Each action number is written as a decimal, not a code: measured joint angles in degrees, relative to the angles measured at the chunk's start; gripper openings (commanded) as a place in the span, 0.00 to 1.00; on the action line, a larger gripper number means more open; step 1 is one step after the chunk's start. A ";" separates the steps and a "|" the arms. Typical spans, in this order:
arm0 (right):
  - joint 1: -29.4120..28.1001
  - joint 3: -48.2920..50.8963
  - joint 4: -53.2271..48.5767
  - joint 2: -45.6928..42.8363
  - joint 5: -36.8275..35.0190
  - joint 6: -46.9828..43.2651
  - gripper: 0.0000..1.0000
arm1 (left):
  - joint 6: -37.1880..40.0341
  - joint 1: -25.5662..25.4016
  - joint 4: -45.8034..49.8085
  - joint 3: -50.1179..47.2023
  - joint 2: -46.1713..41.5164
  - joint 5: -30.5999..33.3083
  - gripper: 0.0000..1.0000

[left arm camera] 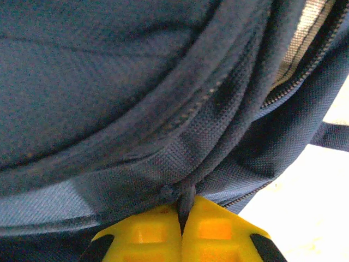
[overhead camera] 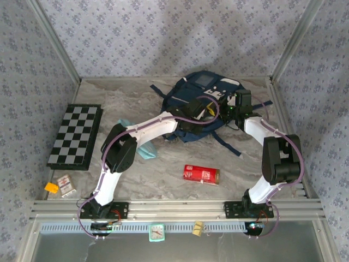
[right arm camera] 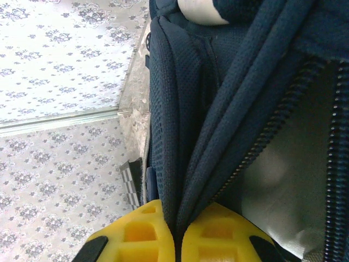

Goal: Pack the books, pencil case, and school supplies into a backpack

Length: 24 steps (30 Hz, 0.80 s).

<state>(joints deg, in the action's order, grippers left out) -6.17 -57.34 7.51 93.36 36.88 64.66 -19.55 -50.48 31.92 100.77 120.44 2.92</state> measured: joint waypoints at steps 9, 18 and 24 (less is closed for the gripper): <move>-0.35 -2.27 -3.65 0.44 1.73 -2.14 0.00 | 4.13 2.71 -6.99 -11.56 -8.26 -0.87 0.00; -3.26 -9.53 -11.13 3.52 5.44 -7.06 0.00 | 5.07 4.83 -8.28 -20.24 -16.00 -0.94 0.00; 0.22 -22.71 -25.09 12.11 11.58 -14.86 0.00 | 1.31 -2.12 -9.25 -18.05 -15.80 3.08 0.00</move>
<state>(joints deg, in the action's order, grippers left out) -5.96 -80.05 -17.58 105.47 48.47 49.80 -18.24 -52.60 22.68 82.72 104.64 6.00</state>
